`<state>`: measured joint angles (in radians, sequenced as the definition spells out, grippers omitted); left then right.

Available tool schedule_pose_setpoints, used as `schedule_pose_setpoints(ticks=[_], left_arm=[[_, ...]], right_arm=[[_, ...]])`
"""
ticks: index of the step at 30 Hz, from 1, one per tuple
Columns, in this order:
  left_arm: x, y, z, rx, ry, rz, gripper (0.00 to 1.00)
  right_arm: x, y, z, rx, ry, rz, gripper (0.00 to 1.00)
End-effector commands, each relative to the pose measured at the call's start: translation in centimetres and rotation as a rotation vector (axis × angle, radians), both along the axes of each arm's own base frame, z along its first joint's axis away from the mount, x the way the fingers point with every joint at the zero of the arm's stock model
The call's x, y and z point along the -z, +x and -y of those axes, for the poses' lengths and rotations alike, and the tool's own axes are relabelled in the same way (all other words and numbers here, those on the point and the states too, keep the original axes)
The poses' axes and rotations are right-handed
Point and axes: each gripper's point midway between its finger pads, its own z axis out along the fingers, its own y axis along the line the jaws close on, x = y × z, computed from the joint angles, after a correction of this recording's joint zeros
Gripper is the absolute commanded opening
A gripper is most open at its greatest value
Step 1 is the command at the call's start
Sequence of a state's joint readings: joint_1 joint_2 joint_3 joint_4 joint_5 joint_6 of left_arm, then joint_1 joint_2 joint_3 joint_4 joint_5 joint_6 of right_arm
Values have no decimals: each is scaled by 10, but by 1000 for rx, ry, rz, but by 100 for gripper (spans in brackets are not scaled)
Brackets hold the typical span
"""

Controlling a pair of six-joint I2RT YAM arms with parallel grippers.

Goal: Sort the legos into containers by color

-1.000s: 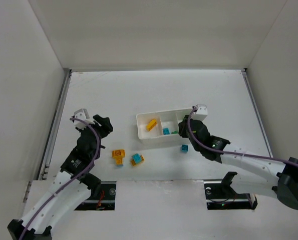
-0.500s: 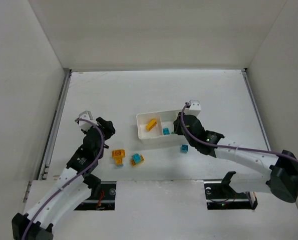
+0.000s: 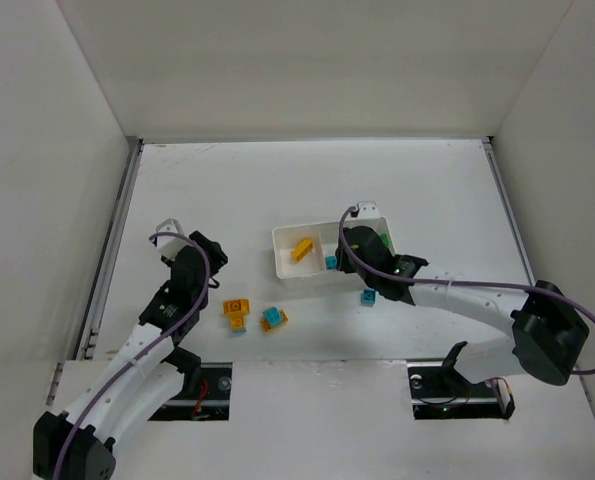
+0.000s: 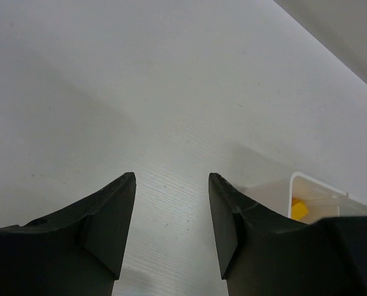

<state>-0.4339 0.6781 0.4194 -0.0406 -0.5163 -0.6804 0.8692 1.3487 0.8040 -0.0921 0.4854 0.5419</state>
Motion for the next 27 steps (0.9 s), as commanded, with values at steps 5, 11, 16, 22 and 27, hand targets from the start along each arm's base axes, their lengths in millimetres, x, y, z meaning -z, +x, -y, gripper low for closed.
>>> schedule_pose_setpoints(ticks=[5,11,16,22,27], left_arm=[[0,3,-20,-101,-66,45,49],[-1,5,-24,-119,-79,57,49],[1,9,-20,-108,-81,61,49],[-3,12,-13,-81,-87,79,47],[-11,14,11,24,-84,101,36]], right_arm=[[-19,7,-21,-43,23,28,35],[-22,6,-23,-48,20,25,35],[-22,6,-21,-50,-10,14,35],[-22,-2,-25,-109,-47,-43,34],[-18,-16,-30,-205,-96,-152,32]])
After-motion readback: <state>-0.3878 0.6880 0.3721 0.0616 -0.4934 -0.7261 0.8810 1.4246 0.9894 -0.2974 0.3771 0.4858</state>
